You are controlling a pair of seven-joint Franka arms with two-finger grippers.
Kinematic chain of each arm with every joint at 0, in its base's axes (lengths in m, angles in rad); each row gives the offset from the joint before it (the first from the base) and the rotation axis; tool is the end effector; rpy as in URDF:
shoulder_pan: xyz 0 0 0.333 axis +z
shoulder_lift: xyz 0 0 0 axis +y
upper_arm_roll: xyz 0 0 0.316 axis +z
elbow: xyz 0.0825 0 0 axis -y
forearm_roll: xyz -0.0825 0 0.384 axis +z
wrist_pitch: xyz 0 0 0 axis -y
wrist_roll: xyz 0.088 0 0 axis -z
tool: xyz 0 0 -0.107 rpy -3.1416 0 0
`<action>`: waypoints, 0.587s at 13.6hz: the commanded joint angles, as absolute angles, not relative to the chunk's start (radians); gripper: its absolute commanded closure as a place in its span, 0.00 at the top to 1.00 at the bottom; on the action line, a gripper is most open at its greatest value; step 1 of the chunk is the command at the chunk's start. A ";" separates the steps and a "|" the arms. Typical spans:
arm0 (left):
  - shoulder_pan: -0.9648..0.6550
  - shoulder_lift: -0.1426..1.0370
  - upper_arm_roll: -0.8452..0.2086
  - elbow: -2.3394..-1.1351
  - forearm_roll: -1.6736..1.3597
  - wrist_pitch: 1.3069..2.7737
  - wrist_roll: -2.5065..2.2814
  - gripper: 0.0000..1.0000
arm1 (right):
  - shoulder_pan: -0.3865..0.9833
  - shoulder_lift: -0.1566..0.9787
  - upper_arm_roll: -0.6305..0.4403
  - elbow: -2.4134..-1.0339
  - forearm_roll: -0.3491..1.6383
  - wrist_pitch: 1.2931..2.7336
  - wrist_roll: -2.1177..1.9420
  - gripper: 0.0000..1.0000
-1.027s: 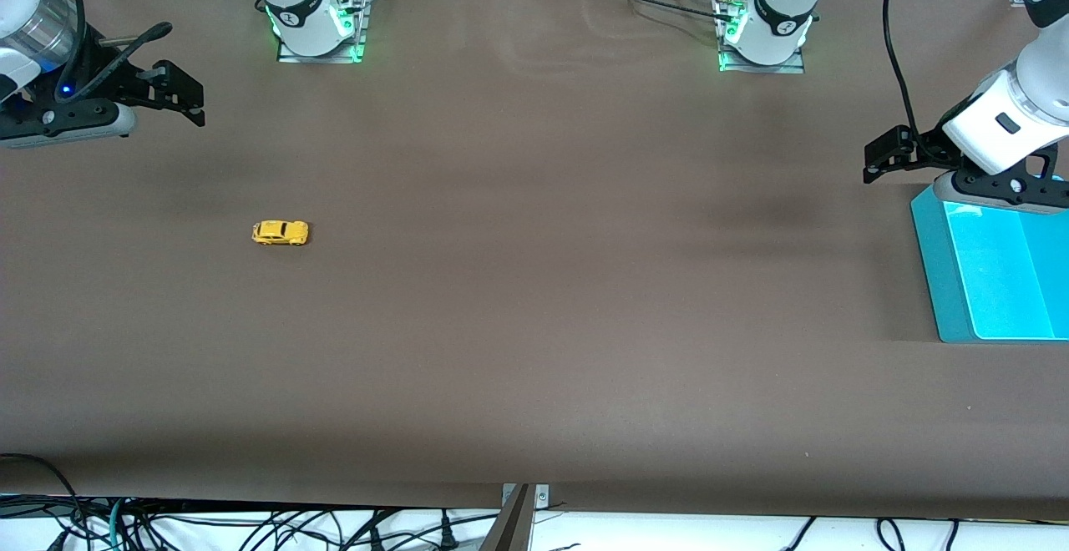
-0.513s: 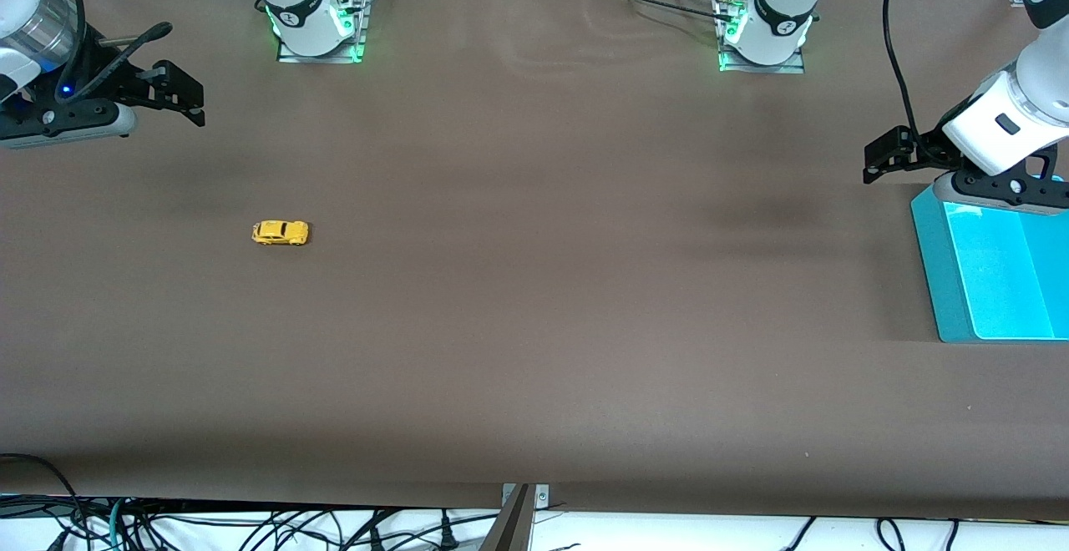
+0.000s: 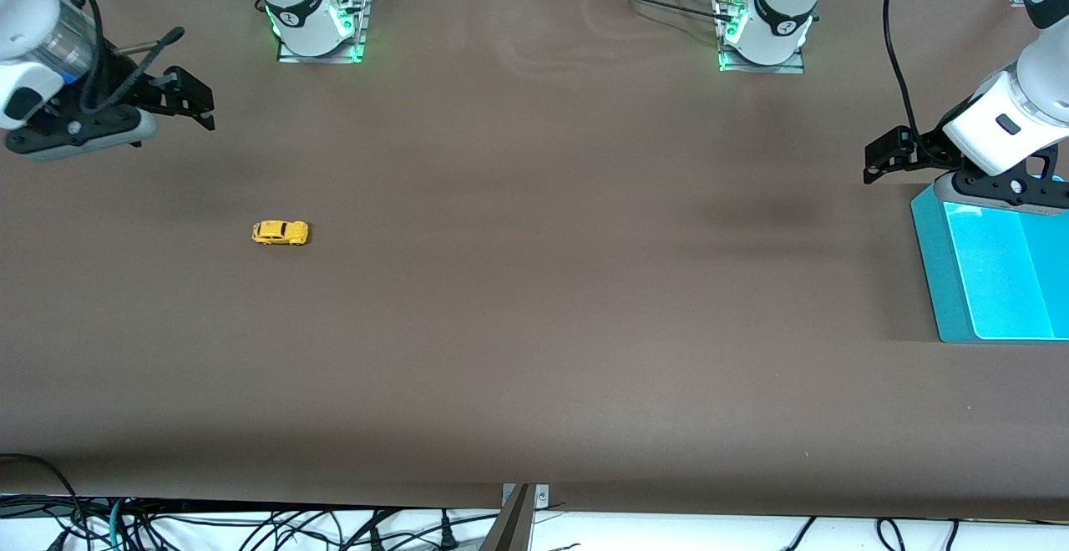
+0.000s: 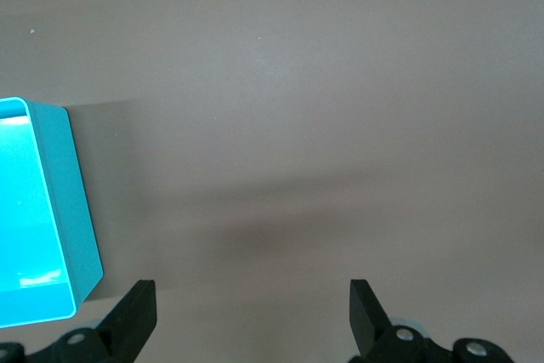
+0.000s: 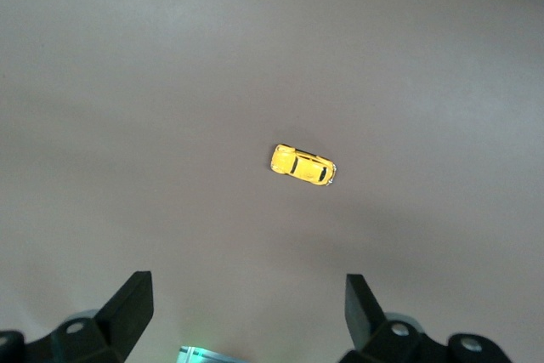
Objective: Wind and store yellow beetle car
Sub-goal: 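Move the right gripper over the yellow beetle car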
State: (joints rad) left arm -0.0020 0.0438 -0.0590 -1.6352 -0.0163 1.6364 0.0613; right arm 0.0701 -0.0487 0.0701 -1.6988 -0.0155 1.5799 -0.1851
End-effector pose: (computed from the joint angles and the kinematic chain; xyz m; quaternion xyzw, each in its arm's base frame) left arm 0.5691 -0.0358 0.5750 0.9979 -0.0604 -0.0213 0.0094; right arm 0.5315 0.0742 0.5915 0.9861 0.1621 -0.0354 0.0087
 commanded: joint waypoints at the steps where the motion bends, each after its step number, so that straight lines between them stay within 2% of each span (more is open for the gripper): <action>1: 0.005 0.044 -0.063 -1.626 -0.008 1.632 0.078 1.00 | 0.063 -0.069 0.075 -1.765 -0.005 1.632 -0.306 1.00; 8: 0.005 0.044 -0.063 -1.626 -0.008 1.632 0.078 1.00 | 0.022 -0.031 0.080 -1.963 -0.011 1.889 -0.885 1.00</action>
State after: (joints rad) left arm -0.0017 0.0440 -0.0588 -1.6351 -0.0163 1.6364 0.0613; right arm 0.0403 -0.0288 0.0696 -1.9082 -0.0155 1.8177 -0.7551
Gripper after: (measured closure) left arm 0.000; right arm 0.000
